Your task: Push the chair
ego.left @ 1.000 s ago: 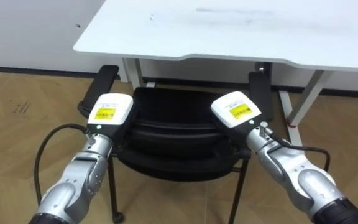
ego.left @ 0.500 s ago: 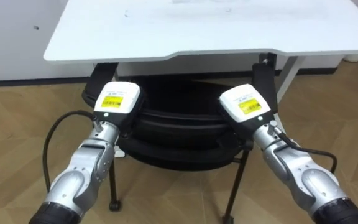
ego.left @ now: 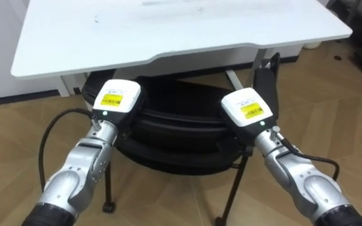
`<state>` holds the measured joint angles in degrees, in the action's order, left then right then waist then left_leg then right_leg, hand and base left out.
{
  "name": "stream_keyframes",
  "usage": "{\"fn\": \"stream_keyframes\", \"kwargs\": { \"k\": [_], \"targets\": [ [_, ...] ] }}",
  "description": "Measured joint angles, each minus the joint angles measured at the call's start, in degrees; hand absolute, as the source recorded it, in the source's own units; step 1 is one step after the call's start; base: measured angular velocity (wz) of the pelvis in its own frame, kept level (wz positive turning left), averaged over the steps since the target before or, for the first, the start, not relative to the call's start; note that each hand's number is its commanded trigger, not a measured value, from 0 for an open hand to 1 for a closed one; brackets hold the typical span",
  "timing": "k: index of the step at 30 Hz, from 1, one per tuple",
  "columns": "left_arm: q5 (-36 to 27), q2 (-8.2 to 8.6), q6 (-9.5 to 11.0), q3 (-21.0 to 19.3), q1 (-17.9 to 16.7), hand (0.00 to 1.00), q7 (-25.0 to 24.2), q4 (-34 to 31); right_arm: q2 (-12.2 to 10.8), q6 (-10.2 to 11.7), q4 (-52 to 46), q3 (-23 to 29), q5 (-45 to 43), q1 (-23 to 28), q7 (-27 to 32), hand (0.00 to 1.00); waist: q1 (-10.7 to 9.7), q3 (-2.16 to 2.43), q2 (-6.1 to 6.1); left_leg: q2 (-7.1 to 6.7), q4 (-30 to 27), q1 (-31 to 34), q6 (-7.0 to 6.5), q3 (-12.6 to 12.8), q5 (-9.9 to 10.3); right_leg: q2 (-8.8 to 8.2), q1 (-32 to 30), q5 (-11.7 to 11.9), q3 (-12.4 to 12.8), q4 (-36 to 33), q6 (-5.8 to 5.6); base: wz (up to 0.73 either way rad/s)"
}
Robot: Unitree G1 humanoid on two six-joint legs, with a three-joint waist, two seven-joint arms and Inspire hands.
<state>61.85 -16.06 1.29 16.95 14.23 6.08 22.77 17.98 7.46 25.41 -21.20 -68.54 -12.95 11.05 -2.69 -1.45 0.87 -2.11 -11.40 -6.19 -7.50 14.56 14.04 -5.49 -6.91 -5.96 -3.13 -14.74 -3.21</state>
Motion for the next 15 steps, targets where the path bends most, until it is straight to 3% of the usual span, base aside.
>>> {"fn": "stream_keyframes", "kwargs": {
  "k": [1,2,4,9,12,15],
  "targets": [
    [-0.01,0.13,0.27,0.11,0.00,1.00,0.00,0.44,0.25,0.33,-0.02,-0.01,0.30,0.28,-0.27,1.00,-0.47,0.11,0.16,0.00,-0.03,-0.55,0.28,-0.84,0.15,0.75,0.01,3.38,1.02,1.74,0.38,0.40],
    [-0.04,0.21,0.50,0.16,-0.01,1.00,0.15,0.84,0.65,0.59,-0.35,-0.01,0.73,0.63,-0.73,1.00,-0.86,0.35,0.27,-0.01,-0.13,-0.56,0.65,-1.68,0.46,1.36,0.12,6.38,1.74,2.52,-0.67,0.35],
    [-0.20,0.36,0.79,0.17,0.02,1.00,0.86,1.35,1.04,0.78,-1.14,-0.03,0.86,0.62,-1.87,1.00,-1.02,0.73,-0.15,0.54,-0.35,-0.57,1.09,-2.48,0.63,2.25,1.54,6.65,1.54,4.02,-0.40,0.18],
    [-0.19,0.00,1.34,0.15,0.01,1.00,2.12,1.91,1.27,1.33,-2.05,-0.04,1.24,0.60,-4.30,1.00,-0.34,0.75,-0.11,2.50,-1.59,-1.20,3.10,-2.95,1.82,3.78,2.95,5.28,-0.09,3.87,1.03,0.05],
    [-0.41,-0.39,1.89,0.16,-0.04,1.00,2.07,2.05,1.26,2.04,-2.13,-0.06,1.82,0.80,-5.53,1.00,-1.18,0.41,0.51,4.22,-5.00,-0.52,5.04,-4.56,3.00,4.54,5.10,3.83,-2.75,3.73,2.12,0.39],
    [-0.37,-0.51,2.55,0.28,-0.19,1.00,2.05,2.13,1.65,2.45,-2.15,-0.05,2.64,1.32,-5.98,1.00,-1.86,0.21,1.34,5.38,-7.39,-0.29,6.01,-5.20,3.60,4.63,5.82,0.60,-4.99,1.19,3.14,0.40]
  ]
}}
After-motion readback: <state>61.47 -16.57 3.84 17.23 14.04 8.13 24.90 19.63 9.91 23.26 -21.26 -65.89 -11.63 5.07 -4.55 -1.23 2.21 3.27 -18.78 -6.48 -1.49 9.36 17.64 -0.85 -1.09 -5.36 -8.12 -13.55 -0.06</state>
